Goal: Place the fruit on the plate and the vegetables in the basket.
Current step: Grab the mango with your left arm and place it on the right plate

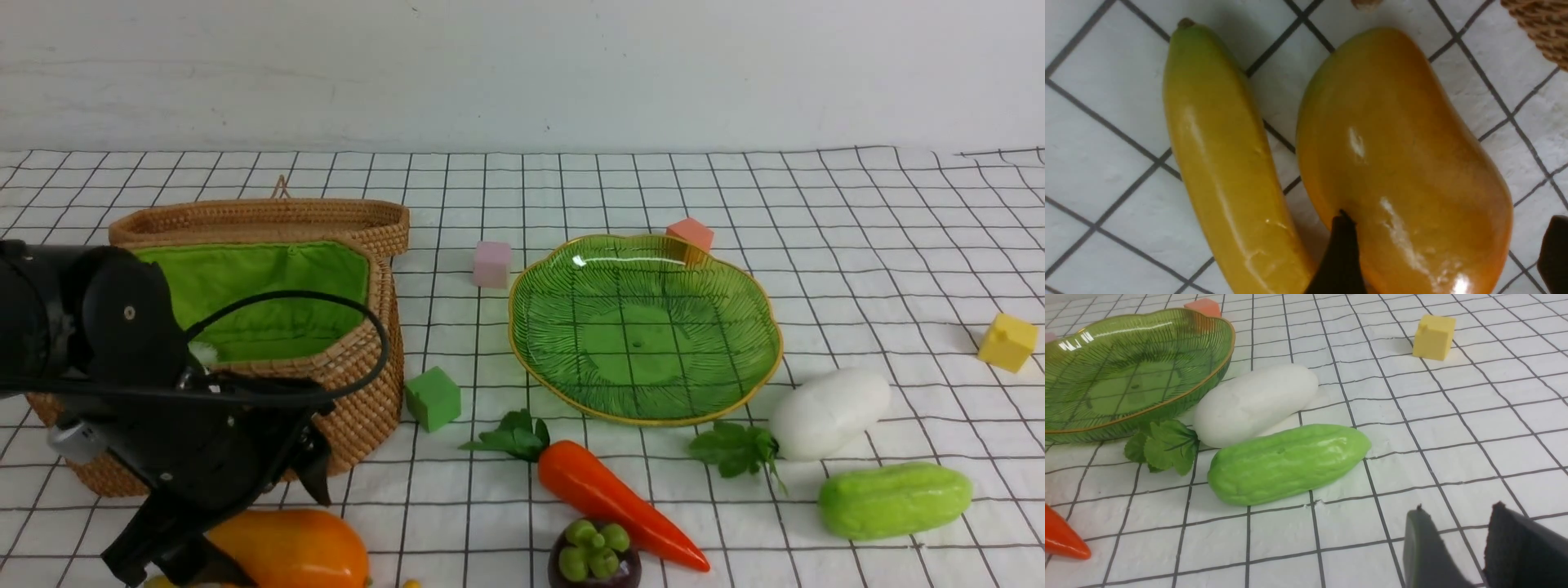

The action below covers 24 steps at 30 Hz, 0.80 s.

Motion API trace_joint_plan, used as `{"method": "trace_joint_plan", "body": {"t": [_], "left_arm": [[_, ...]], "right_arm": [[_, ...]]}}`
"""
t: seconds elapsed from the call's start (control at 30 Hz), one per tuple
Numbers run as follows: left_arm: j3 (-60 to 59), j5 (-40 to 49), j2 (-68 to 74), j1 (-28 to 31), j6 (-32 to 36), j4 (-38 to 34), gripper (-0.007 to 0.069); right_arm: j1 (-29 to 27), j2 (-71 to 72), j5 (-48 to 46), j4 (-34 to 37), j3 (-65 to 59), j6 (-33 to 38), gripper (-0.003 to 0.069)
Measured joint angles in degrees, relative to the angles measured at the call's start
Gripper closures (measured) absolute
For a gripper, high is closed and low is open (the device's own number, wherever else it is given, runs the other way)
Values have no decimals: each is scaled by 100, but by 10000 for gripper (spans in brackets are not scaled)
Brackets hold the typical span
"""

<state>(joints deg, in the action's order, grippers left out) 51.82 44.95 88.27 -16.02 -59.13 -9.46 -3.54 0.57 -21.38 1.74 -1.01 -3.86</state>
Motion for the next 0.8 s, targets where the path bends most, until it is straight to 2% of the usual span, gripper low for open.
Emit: {"method": "trace_joint_plan", "body": {"t": [0.33, 0.6, 0.8], "left_arm": [[28, -127, 427, 0, -143, -27, 39], [35, -133, 441, 0, 34, -27, 76], [35, -117, 441, 0, 55, -27, 76]], "right_arm": [[6, 0, 0, 0, 0, 0, 416], [6, 0, 0, 0, 0, 0, 416], [6, 0, 0, 0, 0, 0, 416]]}}
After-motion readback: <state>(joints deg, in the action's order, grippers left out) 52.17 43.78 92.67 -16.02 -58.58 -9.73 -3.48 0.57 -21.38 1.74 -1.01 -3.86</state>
